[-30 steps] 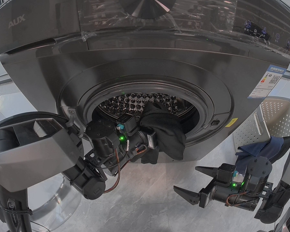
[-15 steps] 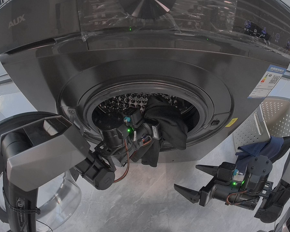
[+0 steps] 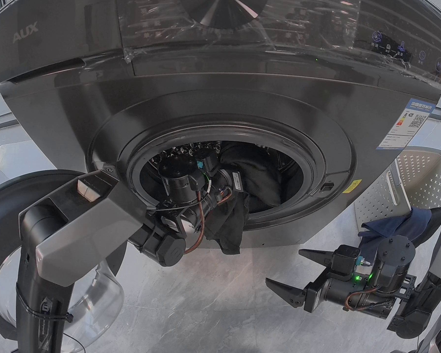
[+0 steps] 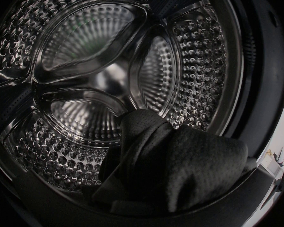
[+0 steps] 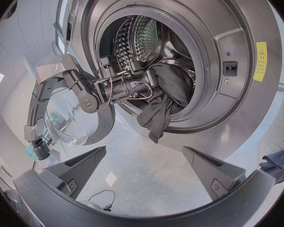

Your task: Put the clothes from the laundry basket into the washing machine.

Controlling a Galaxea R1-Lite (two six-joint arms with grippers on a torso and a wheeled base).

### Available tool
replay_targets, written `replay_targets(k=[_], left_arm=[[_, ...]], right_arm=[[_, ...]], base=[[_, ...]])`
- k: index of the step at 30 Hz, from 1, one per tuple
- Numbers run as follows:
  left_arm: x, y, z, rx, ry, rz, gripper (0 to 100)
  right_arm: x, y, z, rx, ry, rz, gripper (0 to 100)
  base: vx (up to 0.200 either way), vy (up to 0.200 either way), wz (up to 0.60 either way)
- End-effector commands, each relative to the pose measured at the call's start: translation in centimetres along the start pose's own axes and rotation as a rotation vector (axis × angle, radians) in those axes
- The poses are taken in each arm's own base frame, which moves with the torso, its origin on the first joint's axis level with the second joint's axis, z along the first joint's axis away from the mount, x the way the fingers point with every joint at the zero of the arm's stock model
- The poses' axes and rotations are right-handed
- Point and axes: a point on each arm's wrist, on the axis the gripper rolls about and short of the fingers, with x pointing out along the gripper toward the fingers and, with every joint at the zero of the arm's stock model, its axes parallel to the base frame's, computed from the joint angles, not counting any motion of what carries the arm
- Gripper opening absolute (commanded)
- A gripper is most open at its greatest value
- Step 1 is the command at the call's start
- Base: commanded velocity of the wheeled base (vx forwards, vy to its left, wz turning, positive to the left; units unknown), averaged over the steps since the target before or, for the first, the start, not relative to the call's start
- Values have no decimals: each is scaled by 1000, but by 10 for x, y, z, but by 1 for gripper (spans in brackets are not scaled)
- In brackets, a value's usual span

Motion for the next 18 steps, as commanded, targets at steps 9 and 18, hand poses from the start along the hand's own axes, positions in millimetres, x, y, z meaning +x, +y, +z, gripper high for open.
replay_targets(k=[9,18], left_arm=[[29,12,-5,3,-38,64,0],[61,39,13,9,-97,158,0]], right_arm=[[1,0,-1,0,3,1,100],[1,0,-1,0,2,1,100]], base=[[0,0,0],[0,0,0]])
